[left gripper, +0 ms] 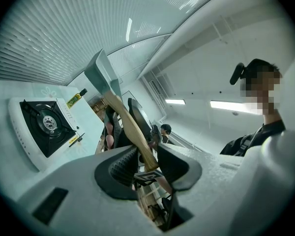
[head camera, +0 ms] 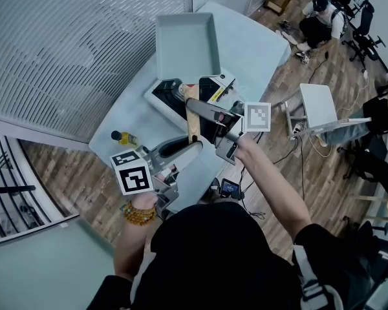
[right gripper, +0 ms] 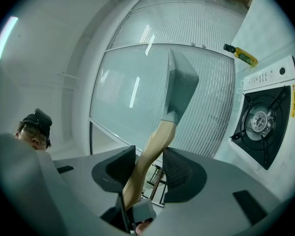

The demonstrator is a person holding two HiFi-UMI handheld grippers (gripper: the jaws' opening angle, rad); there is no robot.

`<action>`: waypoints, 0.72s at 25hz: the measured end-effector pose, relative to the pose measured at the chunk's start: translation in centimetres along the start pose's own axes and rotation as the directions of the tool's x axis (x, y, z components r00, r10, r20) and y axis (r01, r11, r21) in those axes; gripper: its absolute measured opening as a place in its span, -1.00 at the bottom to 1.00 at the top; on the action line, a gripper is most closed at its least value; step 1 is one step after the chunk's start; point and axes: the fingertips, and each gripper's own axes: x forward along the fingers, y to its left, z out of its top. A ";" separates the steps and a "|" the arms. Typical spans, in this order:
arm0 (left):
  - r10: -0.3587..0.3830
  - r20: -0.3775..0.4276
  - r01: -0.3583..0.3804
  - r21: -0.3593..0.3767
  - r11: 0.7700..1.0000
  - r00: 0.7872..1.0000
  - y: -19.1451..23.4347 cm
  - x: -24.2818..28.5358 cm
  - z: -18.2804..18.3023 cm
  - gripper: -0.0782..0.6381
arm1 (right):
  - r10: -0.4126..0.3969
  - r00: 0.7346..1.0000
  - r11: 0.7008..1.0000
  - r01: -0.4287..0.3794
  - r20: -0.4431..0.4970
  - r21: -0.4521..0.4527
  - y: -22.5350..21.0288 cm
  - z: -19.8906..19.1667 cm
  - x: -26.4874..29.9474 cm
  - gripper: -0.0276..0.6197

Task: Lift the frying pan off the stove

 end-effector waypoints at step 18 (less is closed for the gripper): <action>-0.017 0.000 0.017 -0.050 0.999 1.000 3.5 1.9 0.6 -0.41 | -0.047 0.999 0.998 0.046 0.013 0.038 -4.5 1.9 -1.0 -0.41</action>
